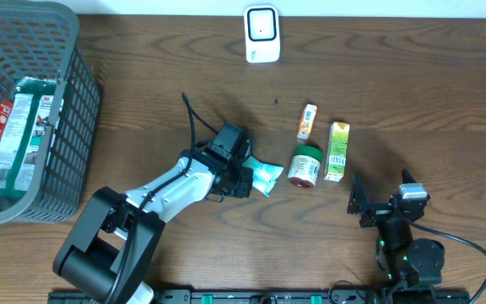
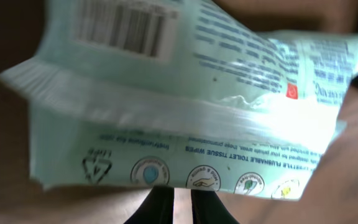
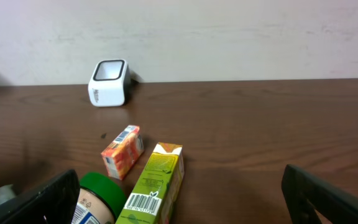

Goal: Scan the item barcode
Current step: 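Lower the wipes pack onto the table left of the jar and release, then move the left gripper into the basket and grasp the green gloves pack, then carry the gloves pack out and lay it left of the wipes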

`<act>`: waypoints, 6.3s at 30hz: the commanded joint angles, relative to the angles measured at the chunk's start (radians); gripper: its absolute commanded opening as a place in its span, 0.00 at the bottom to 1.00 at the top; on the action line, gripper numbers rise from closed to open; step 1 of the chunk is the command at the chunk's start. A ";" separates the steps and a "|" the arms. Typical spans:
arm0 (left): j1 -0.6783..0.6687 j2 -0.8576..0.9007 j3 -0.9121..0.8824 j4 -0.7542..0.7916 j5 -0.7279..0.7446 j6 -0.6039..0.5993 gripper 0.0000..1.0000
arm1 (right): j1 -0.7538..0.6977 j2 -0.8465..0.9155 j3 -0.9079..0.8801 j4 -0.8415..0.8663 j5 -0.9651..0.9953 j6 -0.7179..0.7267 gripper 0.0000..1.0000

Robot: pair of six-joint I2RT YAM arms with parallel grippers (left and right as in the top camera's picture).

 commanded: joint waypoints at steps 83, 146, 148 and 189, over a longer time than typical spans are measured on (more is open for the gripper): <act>1.061 0.011 0.817 -0.587 -0.386 0.230 0.68 | 0.006 -0.003 -0.001 -0.004 -0.004 0.013 0.99; 1.071 0.277 0.739 -0.382 -0.562 0.363 0.07 | 0.006 -0.003 -0.001 -0.004 -0.004 0.013 0.99; 1.053 0.188 0.739 -0.393 -0.597 0.342 0.07 | 0.006 -0.003 -0.001 -0.004 -0.004 0.013 0.99; 0.118 -0.431 0.551 -0.612 -0.445 -0.054 0.07 | 0.006 -0.003 -0.001 -0.004 -0.004 0.013 0.99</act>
